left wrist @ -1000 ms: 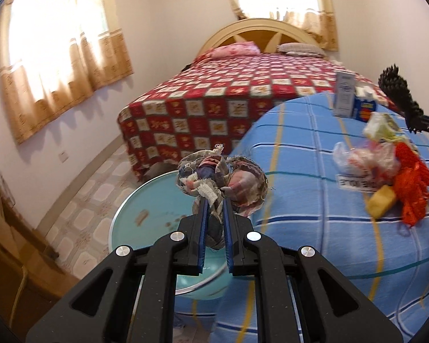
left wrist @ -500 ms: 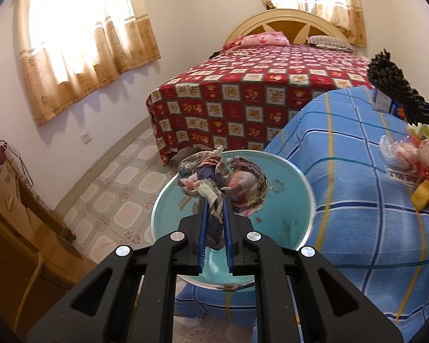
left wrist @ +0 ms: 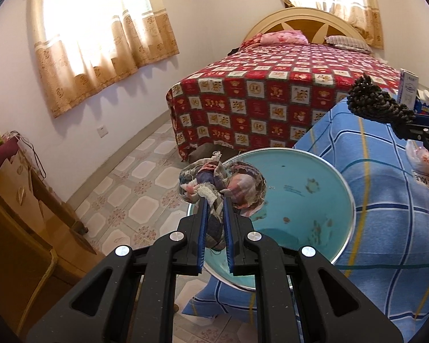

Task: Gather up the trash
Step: 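Carry the wrapper and black net over the bin and open both tools, then grasp the yellow sponge with the left tool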

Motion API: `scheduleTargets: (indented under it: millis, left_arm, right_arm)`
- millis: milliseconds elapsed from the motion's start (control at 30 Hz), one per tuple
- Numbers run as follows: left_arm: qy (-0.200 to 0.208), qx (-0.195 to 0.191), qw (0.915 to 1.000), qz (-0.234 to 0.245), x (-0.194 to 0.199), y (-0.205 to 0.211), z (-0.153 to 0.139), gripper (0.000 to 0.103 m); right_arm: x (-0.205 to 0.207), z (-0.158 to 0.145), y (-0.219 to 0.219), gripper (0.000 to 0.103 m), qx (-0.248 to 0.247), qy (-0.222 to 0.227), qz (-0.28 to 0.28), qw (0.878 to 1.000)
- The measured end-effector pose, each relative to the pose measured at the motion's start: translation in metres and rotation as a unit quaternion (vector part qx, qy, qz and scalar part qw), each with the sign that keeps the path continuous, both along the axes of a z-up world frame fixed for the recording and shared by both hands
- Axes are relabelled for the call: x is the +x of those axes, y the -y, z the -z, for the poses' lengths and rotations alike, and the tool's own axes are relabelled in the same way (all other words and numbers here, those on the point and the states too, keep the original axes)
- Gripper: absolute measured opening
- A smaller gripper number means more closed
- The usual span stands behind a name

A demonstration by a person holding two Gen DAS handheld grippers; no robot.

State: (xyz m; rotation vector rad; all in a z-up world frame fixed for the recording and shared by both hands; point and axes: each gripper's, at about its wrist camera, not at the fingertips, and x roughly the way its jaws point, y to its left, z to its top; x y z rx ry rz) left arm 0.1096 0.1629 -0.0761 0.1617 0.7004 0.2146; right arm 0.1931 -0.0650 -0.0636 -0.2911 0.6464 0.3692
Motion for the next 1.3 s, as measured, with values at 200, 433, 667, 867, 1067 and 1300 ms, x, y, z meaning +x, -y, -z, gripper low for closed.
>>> scheduleTargets:
  millis: [200,433,667,867,1067,1300]
  left_arm:
    - [-0.01,-0.001,0.9999,-0.006,0.003,-0.006,0.006,0.011]
    - [-0.011,-0.003,0.9999,-0.008,0.004,-0.008,0.007,0.011]
    - [-0.011,-0.005,0.9999,-0.006,0.004,-0.008,0.007,0.011]
    - [-0.012,-0.009,0.9999,-0.002,0.003,-0.006,0.009,0.012]
    - [-0.008,-0.016,0.9998,0.01,0.002,-0.003,0.007,0.012]
    - [-0.002,-0.023,0.9996,0.016,0.0,0.003,0.007,0.039]
  right_arm:
    - [0.009,0.005,-0.019,0.029,-0.006,-0.005,-0.011,1.0]
    - [0.016,0.012,-0.038,0.029,-0.013,-0.012,-0.023,1.0]
    - [0.015,0.015,-0.048,0.029,-0.018,-0.015,-0.032,0.999]
    - [0.014,0.015,-0.049,0.029,-0.02,-0.017,-0.035,0.999]
    - [0.01,0.015,-0.058,0.034,-0.021,-0.016,-0.049,0.998]
    - [0.003,0.018,-0.062,0.063,-0.013,-0.014,-0.064,0.998]
